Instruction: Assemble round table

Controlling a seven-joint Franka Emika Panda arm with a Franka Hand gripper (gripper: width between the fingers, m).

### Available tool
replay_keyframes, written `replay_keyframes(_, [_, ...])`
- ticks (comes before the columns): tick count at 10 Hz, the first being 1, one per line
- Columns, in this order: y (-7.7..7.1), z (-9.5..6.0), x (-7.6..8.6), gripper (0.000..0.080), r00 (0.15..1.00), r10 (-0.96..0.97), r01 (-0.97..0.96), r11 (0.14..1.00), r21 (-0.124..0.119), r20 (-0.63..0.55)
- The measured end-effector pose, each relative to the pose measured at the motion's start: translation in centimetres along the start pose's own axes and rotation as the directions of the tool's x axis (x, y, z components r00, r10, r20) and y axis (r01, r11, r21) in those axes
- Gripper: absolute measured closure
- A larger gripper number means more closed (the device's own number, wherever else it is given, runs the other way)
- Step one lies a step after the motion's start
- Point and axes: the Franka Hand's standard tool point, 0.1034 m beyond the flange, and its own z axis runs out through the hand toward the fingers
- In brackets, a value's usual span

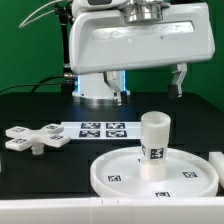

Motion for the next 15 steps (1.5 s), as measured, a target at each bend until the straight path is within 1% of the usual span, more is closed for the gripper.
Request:
replay_keyframes(1, [0.3, 0.7, 0.0, 0.0151, 1.0, 0.001, -0.001, 1.0, -0.008, -0.014])
replay_keyframes(2, [0.1, 1.4, -0.7, 0.0151, 0.999, 0.009, -0.009, 1.0, 0.007, 0.033])
replay_keyframes(3, [-0.5, 1.6, -0.9, 0.0151, 0.993, 0.009, -0.013, 0.999, 0.037, 0.119])
replay_keyframes(4, [-0.8, 1.9, -0.6, 0.0151, 0.986, 0.008, -0.018, 0.998, 0.056, 0.165])
replay_keyframes(5, [-1.1, 2.0, -0.7, 0.0151, 0.978, 0.008, -0.024, 0.997, 0.072, 0.206])
replay_keyframes(6, [-1.6, 1.9, -1.2, 0.0151, 0.958, 0.002, -0.029, 0.995, 0.093, 0.286])
replay_keyframes(7, [-1.7, 1.9, -1.0, 0.0151, 0.948, -0.006, -0.029, 0.994, 0.103, 0.318])
replay_keyframes(8, [-2.0, 1.9, -1.5, 0.0151, 0.922, -0.018, -0.032, 0.992, 0.121, 0.386])
replay_keyframes(9, [-1.6, 2.0, -1.5, 0.0151, 0.896, -0.045, -0.011, 0.992, 0.124, 0.442])
replay_keyframes(10, [-1.2, 2.2, -1.1, 0.0151, 0.892, -0.058, 0.006, 0.993, 0.116, 0.449])
replay_keyframes(12, [-1.3, 2.4, -1.1, 0.0151, 0.891, -0.067, 0.015, 0.993, 0.119, 0.448])
replay_keyframes(15, [-1.2, 3.3, -1.4, 0.0151, 0.89, -0.065, 0.012, 0.993, 0.12, 0.452])
